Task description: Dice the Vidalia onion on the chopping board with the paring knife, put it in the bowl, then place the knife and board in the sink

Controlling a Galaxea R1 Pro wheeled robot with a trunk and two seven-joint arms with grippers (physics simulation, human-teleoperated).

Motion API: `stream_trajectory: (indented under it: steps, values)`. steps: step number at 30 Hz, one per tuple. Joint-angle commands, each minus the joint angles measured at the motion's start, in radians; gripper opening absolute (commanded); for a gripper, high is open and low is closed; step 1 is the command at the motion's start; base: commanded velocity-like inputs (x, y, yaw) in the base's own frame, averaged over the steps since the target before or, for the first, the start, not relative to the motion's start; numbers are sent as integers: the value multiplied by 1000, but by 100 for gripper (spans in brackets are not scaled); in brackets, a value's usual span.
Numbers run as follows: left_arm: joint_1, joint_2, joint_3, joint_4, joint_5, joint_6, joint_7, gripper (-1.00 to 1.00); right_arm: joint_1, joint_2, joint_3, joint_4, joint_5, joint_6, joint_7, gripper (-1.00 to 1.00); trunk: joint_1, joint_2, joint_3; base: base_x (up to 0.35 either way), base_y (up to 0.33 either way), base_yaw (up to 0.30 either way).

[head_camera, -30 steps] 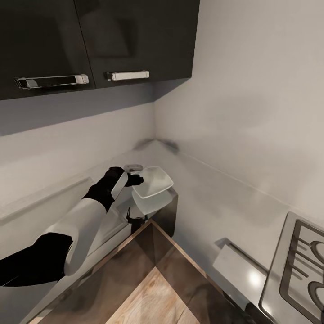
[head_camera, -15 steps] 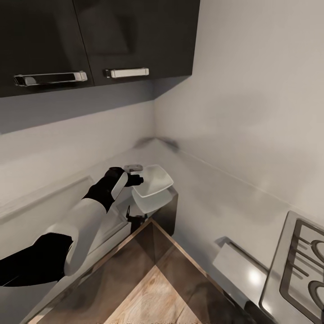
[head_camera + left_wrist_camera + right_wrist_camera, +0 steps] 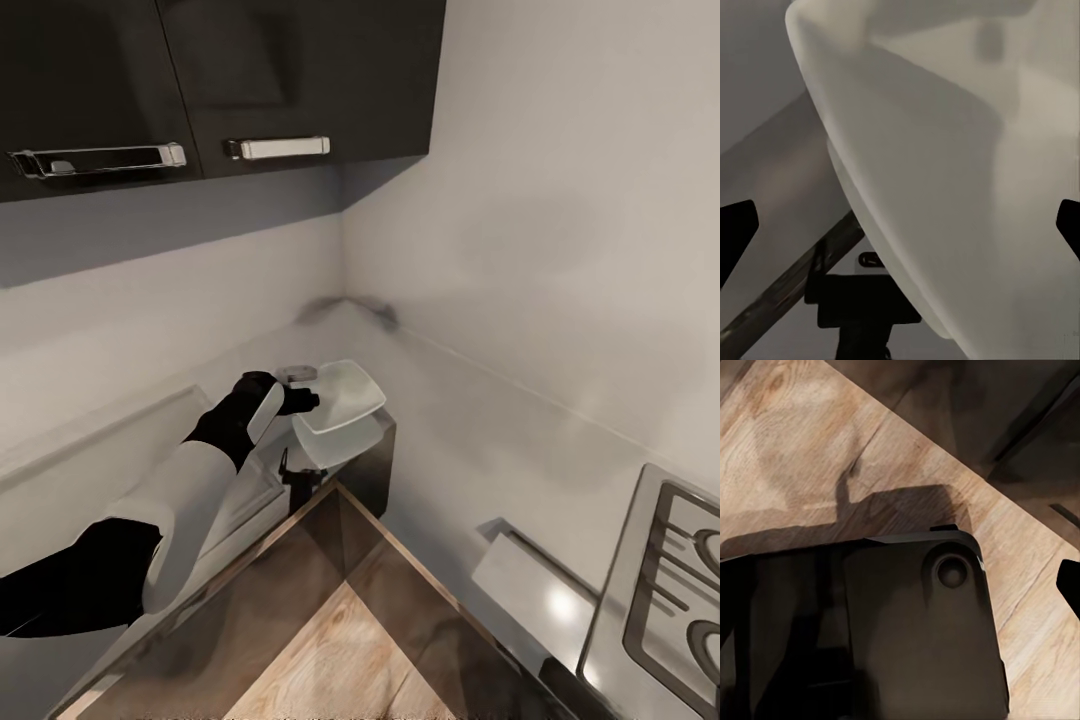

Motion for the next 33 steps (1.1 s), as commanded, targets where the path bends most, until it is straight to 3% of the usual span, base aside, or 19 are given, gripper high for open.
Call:
stream_trajectory:
  steps: [1,33]
  values:
    - [-1,1,-5,-1,11,3,8,100,0,0,2,-2,-10,-2,-1,100,1,-2,-3,0,0,0]
    - [-1,1,-5,-3,9,2,7,100,0,0,2,-1,-10,-2,0,100,1,-2,-55,0,0,0]
